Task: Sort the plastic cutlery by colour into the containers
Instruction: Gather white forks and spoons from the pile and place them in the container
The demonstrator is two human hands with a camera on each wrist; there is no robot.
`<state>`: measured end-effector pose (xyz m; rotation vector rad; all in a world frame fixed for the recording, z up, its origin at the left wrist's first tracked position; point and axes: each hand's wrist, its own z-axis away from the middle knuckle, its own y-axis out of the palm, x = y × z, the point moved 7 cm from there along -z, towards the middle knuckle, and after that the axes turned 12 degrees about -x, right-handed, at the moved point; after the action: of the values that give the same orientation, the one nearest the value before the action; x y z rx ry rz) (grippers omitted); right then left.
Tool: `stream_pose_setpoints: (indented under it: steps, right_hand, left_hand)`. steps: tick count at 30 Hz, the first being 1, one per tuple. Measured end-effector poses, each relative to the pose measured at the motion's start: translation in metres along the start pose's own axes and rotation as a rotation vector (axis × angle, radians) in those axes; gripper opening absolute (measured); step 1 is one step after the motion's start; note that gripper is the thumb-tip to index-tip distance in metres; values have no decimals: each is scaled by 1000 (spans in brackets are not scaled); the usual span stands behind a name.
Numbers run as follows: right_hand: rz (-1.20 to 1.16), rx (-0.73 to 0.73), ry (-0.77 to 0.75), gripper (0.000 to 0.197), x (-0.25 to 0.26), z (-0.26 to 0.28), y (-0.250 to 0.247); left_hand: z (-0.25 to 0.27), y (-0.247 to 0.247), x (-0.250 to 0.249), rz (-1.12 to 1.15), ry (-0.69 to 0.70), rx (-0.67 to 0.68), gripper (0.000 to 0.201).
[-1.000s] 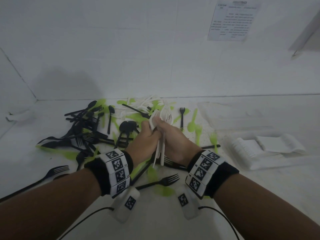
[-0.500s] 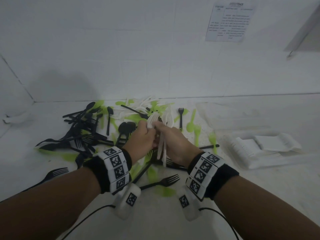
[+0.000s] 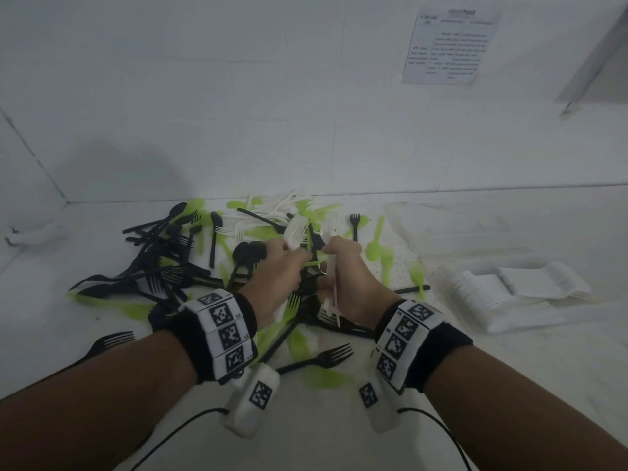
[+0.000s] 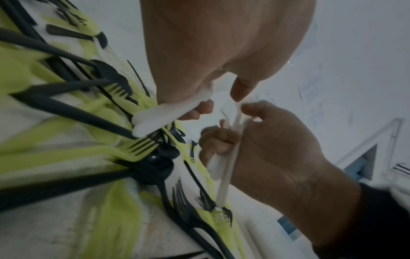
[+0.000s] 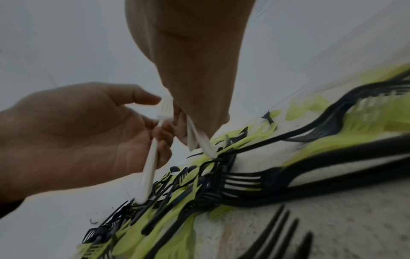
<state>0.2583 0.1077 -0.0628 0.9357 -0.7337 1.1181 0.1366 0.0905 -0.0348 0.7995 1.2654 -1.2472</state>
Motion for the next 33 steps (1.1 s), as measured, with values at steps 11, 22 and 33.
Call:
stream_pose_setpoints:
  steps: [11,22,33]
  right_hand:
    - [152,64,-281,20,15,9,11]
    - [189,-151,-390,25,22,8,-18]
    - [-28,58,-206,8,12,16,2]
  left_hand:
    - [8,8,-12,141,32,-13,16]
    - [-11,3,2,241,-111,-157,13]
    - [1,16,-6,260,-75,-42,27]
